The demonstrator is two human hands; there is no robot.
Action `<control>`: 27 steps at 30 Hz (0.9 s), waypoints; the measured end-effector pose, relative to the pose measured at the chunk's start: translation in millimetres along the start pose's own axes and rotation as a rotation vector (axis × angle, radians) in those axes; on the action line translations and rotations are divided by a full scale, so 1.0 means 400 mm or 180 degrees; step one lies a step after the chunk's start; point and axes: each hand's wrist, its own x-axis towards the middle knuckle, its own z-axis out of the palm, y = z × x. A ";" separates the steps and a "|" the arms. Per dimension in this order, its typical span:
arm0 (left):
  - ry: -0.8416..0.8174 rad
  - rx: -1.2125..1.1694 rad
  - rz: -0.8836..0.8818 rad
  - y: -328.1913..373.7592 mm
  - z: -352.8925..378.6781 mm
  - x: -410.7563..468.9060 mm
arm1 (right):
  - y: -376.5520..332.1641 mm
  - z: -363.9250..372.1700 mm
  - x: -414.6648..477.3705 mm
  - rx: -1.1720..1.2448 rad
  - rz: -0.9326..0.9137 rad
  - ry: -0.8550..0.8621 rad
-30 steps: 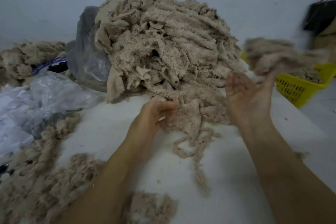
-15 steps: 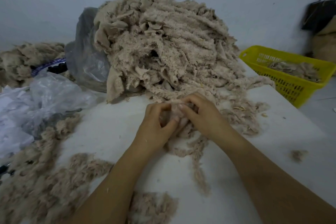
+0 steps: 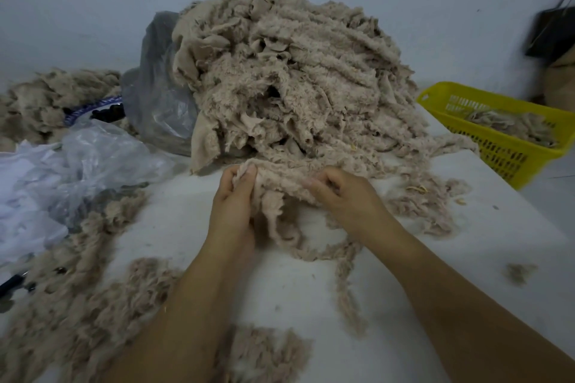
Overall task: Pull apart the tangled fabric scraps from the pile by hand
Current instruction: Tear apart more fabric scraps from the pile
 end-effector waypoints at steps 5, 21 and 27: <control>0.0179 -0.0543 -0.0580 0.012 -0.013 0.012 | 0.003 0.014 0.000 -0.1062 -0.0316 -0.0355; -0.0773 -0.0732 -0.0974 0.013 0.010 -0.010 | -0.013 0.062 -0.015 -0.1337 -0.0637 -0.0522; -0.0024 -0.1995 -0.0510 0.056 -0.067 0.041 | 0.010 0.006 -0.010 -0.0916 -0.0006 -0.0153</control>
